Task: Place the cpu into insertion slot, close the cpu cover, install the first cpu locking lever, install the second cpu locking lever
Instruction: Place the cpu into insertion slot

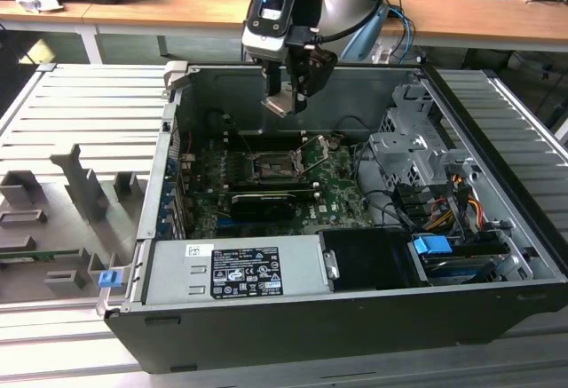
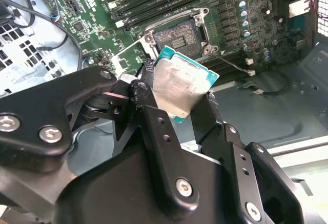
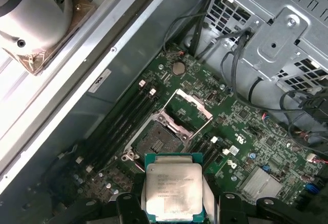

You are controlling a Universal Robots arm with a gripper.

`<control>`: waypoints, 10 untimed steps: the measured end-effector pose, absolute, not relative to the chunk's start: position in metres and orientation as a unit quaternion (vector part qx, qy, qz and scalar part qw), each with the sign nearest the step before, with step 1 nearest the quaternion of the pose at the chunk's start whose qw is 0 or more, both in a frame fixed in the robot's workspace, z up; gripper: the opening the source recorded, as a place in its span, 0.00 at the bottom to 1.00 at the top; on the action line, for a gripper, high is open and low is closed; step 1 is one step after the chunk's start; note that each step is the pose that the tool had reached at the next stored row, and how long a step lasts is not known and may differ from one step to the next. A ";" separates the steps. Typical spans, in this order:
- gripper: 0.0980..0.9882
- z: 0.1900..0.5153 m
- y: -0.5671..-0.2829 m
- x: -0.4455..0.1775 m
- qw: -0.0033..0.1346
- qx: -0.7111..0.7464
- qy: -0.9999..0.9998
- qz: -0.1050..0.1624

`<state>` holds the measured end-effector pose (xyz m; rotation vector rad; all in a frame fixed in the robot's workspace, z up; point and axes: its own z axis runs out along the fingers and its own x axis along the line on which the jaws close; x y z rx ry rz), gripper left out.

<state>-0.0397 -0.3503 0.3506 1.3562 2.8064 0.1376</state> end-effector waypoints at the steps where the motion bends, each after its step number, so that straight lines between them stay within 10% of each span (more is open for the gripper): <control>1: 0.48 0.351 -0.350 -0.040 0.011 0.436 0.899 0.044; 10: 0.48 0.350 -0.350 -0.040 0.012 0.453 0.890 0.044</control>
